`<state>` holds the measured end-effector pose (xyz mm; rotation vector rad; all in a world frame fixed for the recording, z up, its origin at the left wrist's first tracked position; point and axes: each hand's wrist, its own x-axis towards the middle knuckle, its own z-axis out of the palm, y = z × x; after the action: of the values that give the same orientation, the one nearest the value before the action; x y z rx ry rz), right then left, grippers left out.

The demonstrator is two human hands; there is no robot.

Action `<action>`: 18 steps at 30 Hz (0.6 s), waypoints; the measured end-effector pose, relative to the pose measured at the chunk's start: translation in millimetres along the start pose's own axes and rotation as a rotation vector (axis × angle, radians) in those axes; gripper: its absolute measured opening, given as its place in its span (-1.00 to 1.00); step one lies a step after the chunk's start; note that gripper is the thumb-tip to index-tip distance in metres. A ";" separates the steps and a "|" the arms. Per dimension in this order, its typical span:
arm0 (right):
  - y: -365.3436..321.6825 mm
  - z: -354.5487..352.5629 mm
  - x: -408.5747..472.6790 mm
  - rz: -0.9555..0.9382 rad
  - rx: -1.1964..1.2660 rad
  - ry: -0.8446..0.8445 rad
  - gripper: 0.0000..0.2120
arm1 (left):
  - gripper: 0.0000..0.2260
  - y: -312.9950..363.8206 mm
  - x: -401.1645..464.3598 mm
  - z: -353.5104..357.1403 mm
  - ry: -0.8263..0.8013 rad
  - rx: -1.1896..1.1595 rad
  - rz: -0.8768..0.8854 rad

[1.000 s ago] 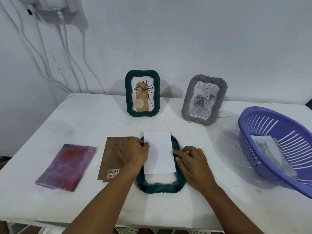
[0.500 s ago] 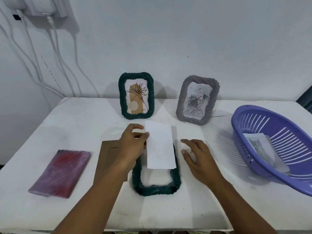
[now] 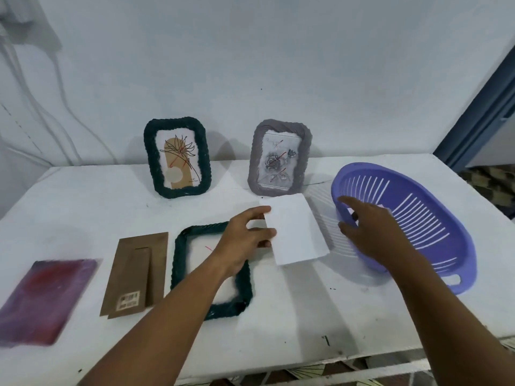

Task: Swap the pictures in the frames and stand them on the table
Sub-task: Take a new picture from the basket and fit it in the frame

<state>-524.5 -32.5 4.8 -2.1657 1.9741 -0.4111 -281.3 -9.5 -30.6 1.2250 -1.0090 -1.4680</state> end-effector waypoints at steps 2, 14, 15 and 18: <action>7.3 -1.2 -1.1 -0.021 0.052 0.014 -0.53 | -0.59 -8.1 6.6 14.8 -0.024 0.089 -0.022; 27.5 -30.6 -4.0 -0.040 0.195 0.063 -0.58 | -0.57 -36.2 41.0 96.4 -0.057 0.265 -0.095; 28.6 -32.8 -4.9 -0.042 0.210 0.059 -0.58 | -0.57 -36.1 42.6 102.0 -0.050 0.280 -0.087; 28.5 -30.5 -6.2 -0.040 0.239 0.044 -0.56 | -0.56 -35.3 45.4 114.6 -0.054 0.329 -0.055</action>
<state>-561.7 -27.6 24.1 -2.0651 1.8005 -0.6689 -402.4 -43.5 -55.9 1.4610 -1.2997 -1.4204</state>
